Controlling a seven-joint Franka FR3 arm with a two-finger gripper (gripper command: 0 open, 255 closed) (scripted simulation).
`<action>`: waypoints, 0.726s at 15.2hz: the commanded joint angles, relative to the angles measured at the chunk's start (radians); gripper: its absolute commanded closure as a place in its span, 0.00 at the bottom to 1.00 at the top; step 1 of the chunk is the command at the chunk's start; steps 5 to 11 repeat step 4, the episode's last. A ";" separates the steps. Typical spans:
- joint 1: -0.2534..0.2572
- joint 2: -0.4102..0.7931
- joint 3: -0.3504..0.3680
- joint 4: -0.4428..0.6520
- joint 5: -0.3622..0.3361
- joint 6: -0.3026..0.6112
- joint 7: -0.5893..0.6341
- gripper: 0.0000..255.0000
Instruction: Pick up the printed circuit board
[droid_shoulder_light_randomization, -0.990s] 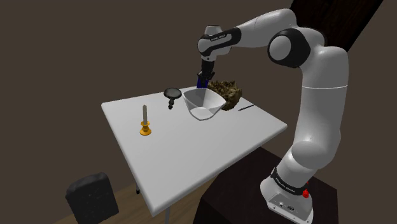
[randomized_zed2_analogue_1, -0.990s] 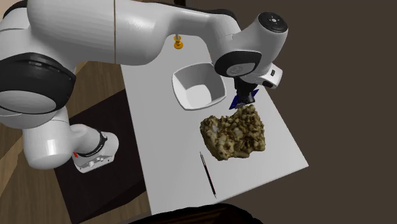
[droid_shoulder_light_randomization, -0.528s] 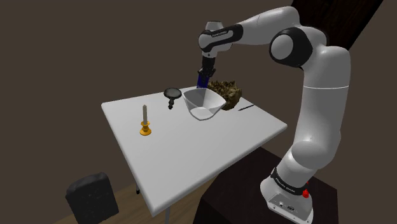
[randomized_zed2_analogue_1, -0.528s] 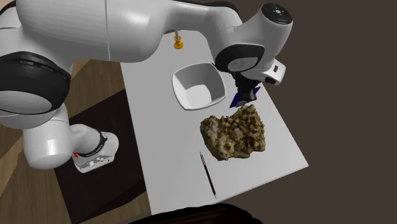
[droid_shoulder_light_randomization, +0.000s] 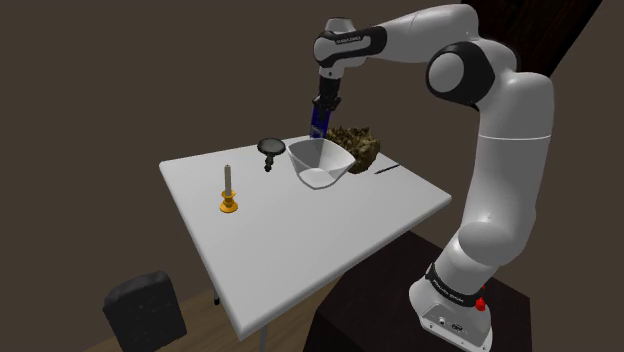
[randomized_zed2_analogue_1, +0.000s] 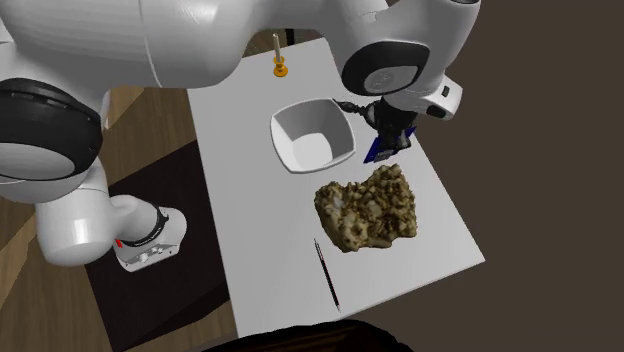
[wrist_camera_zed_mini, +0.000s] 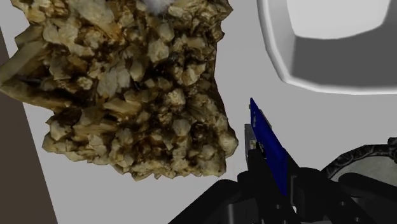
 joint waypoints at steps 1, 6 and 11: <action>-0.002 -0.004 -0.001 0.022 0.000 -0.026 -0.002 1.00; -0.002 -0.005 -0.001 0.036 -0.001 -0.041 -0.003 1.00; -0.002 -0.005 -0.001 0.036 -0.001 -0.041 -0.003 1.00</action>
